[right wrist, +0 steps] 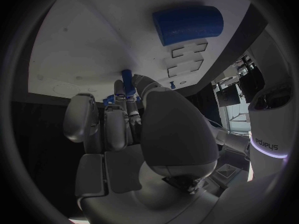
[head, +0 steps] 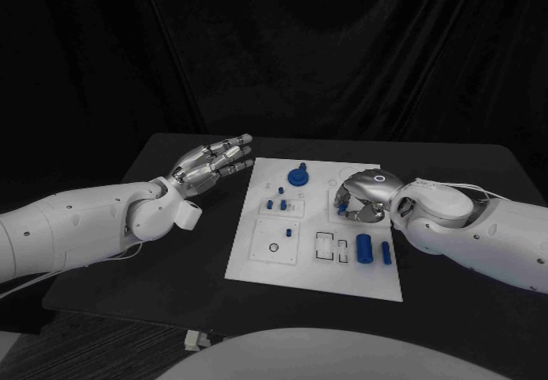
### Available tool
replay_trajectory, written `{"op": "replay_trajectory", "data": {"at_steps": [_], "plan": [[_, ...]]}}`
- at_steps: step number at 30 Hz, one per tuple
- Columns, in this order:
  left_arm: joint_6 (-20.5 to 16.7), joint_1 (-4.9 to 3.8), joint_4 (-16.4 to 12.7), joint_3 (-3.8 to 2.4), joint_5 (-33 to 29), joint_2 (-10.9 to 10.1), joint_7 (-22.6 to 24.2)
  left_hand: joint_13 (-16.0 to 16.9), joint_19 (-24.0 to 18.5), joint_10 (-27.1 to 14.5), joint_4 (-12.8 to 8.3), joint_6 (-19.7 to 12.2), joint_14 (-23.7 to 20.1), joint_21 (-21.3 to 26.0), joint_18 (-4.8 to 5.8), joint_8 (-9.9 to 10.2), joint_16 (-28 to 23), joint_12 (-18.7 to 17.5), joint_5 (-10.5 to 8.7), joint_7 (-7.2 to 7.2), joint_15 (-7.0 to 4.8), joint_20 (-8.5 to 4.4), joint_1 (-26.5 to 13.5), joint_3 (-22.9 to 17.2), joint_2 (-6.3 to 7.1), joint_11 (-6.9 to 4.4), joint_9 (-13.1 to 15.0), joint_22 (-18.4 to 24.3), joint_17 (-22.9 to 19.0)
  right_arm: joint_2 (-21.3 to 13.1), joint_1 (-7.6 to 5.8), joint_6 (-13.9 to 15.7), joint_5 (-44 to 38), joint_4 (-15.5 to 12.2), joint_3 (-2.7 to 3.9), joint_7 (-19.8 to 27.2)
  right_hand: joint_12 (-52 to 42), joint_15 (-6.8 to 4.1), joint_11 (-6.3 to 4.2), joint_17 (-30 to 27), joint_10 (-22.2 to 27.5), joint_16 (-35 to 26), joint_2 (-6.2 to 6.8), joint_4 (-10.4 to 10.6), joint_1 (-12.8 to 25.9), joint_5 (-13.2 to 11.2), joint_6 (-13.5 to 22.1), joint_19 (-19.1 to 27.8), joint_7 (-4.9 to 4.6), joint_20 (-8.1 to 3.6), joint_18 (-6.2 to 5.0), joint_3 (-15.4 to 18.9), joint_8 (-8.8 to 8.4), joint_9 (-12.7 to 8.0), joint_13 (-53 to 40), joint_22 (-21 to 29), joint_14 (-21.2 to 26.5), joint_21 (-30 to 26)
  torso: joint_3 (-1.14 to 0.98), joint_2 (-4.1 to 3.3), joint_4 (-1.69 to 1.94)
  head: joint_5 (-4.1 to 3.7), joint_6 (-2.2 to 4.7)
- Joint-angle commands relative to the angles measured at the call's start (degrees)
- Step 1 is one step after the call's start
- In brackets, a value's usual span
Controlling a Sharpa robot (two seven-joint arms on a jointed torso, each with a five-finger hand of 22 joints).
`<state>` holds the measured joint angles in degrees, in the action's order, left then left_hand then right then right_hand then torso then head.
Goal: Assemble the parts on the task board
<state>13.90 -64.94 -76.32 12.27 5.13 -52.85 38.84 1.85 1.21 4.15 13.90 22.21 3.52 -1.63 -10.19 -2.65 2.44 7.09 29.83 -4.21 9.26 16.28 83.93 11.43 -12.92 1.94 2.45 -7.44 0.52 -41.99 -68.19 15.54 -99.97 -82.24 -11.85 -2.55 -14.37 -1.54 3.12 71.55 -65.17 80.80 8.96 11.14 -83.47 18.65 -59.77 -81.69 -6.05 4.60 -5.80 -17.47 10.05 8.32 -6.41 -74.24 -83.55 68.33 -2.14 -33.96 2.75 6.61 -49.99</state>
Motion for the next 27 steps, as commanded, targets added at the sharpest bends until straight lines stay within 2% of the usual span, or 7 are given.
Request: {"op": "replay_trajectory", "data": {"at_steps": [1, 6, 17, 23, 27], "plan": [[0.9, 0.11, 0.0, -0.05, -0.1, 0.0, 3.2, -0.3, 0.6, -0.4, -0.1, 0.4, 0.1, 0.4, 0.09, 0.3, 0.9, 0.4, 0.78, -0.16, 1.05, 0.17, 0.9, -1.2, 0.14, 0.52, 0.0, -0.6, 0.6, -0.1, 0.14, 1.1, 0.7, -0.1, 0.04, 1.1, 0.9, -0.01, -0.17, -0.7, -0.7, -0.1, 0.02, -0.1, -1.3, 2.0, -0.5, -0.3, -0.04, -0.07, 1.46, -1.5, 1.15, 1.3, -0.4, -10.0, -2.4, 0.2, -0.01, 0.01, 0.01, -0.03, -0.01], [0.9, 0.15, 0.0, -0.05, -0.1, 0.0, 3.1, -0.3, 0.6, -0.4, -0.1, 0.4, 0.1, 0.4, 0.09, 0.3, 0.9, 0.4, 0.78, -0.16, 1.05, 0.17, 0.9, -1.2, 0.14, 0.52, 0.0, -0.6, 0.6, -0.4, 0.14, 1.6, 2.8, -0.4, 0.04, 1.1, 1.0, 0.23, -0.04, -0.8, -1.7, -0.1, -0.25, -1.8, -2.4, 2.3, -1.7, -0.3, -0.40, 0.06, 1.46, -2.4, 2.33, 2.5, -0.3, -10.0, -2.4, 0.2, 0.01, 0.03, -0.01, 0.02, -0.01], [1.0, 0.21, 0.1, -0.05, -0.1, 0.1, 2.9, -0.3, 0.6, -0.4, -0.2, 0.8, 0.1, 0.4, 0.10, 0.2, 0.9, 0.4, 0.83, -0.22, 1.05, 0.17, 1.0, -1.3, 0.11, 0.57, 0.0, -0.6, 0.6, -1.9, -0.16, 3.5, 4.8, -2.7, 0.05, 0.6, 0.8, -0.08, -0.45, -1.1, -3.7, -0.3, -0.68, -4.1, -3.3, 2.1, -2.9, -0.2, -0.29, -0.09, 1.42, -3.1, 3.80, 4.5, -0.4, -10.0, -2.4, 0.3, 0.01, 0.03, -0.04, 0.27, -0.01], [1.0, 0.23, 0.1, -0.05, -0.1, 0.0, 2.6, -0.3, 0.6, -0.4, -0.2, 0.9, 0.0, 0.4, 0.11, 0.2, 0.9, 0.4, 0.87, -0.25, 1.05, 0.17, 1.0, -1.4, 0.07, 0.59, 0.0, -0.6, 0.6, -3.2, -1.86, 4.6, 5.9, -5.0, 0.06, -0.3, 0.7, -0.20, -0.61, -0.9, -4.3, -0.2, -0.66, -4.5, -3.2, 1.8, -3.1, -0.3, -0.18, -0.20, 1.43, -3.1, 4.10, 4.9, -0.4, -10.0, -2.5, 0.4, 0.02, 0.03, -0.04, 0.44, -0.01], [1.0, 0.24, 0.1, -0.05, -0.1, 0.1, 2.5, -0.3, 0.6, -0.4, -0.2, 0.9, 0.0, 0.4, 0.11, 0.2, 0.9, 0.4, 0.87, -0.25, 1.05, 0.17, 1.0, -1.4, 0.07, 0.59, 0.0, -0.6, 0.6, -4.0, -4.33, 4.5, 8.3, -7.2, 0.06, -1.2, 0.8, -0.25, -0.66, -0.9, -4.4, -0.2, -0.68, -4.5, -3.1, 1.6, -3.2, -0.3, -0.15, -0.24, 1.44, -3.1, 4.17, 5.1, -0.4, -10.1, -2.5, 0.5, 0.02, 0.06, -0.03, 0.49, -0.01]]}}
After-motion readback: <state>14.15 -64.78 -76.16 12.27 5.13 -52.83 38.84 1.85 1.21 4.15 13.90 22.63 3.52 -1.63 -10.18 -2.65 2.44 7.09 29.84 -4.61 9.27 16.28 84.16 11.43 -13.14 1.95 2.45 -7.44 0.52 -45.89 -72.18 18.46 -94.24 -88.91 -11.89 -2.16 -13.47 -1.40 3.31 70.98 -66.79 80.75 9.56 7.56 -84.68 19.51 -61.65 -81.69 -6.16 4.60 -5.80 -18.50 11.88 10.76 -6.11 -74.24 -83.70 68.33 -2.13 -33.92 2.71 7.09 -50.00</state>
